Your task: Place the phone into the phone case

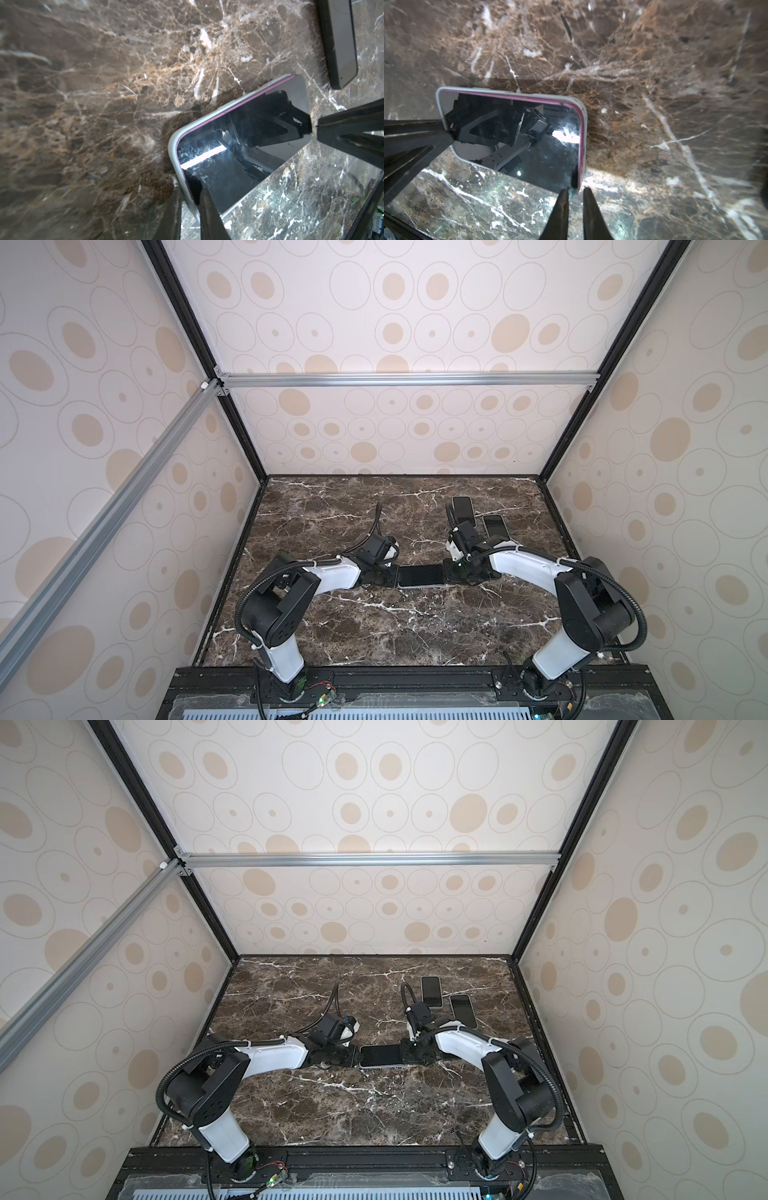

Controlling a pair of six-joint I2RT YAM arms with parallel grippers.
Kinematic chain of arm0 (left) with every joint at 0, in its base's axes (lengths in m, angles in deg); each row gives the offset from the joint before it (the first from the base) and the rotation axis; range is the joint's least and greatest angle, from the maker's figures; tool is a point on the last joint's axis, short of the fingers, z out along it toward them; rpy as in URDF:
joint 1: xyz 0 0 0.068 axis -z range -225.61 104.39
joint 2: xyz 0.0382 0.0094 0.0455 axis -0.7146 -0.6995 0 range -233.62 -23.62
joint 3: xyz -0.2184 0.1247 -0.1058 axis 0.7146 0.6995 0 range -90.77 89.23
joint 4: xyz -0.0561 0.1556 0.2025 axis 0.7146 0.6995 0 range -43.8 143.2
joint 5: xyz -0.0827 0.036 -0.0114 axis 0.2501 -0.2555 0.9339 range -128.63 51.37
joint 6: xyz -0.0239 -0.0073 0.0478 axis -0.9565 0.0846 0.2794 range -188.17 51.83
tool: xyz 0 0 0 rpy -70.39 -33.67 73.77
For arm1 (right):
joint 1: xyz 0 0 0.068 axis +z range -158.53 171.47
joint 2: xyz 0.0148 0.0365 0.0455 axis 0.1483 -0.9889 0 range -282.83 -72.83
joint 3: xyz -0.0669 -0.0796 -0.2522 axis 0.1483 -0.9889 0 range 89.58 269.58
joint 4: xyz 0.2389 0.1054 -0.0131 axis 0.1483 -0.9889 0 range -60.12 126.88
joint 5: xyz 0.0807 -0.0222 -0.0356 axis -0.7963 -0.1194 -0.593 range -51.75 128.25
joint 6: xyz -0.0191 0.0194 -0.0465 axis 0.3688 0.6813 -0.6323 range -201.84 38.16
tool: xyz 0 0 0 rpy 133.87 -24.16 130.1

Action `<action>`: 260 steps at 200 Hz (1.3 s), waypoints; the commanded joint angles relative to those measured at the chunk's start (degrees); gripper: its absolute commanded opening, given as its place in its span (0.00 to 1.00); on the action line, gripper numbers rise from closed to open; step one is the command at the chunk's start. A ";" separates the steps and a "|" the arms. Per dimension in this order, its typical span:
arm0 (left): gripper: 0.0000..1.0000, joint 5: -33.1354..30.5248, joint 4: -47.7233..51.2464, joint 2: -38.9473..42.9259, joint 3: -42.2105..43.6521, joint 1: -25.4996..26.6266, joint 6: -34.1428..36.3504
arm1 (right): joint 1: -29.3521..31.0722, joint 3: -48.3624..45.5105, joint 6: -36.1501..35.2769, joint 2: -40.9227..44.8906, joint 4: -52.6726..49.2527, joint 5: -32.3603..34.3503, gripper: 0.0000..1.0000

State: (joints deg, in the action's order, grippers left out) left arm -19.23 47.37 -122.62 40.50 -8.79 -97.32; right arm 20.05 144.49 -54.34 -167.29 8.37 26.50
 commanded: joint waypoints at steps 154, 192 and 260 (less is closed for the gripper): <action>0.18 4.90 -1.08 -2.84 1.69 0.13 -2.87 | 2.54 -6.79 1.84 -10.98 3.02 -2.37 0.12; 0.18 4.91 -1.08 -2.78 1.80 0.15 -2.87 | 4.42 -5.86 2.38 -14.86 1.46 -0.03 0.11; 0.18 4.59 -0.78 -2.00 1.40 0.03 -2.67 | 8.80 0.73 1.72 -16.14 -6.89 8.16 0.09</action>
State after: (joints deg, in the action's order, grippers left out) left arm -15.89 45.47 -123.10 41.42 -9.34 -100.12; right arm 23.42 147.90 -52.17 -172.95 5.59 31.83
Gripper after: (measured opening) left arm 0.179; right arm 0.088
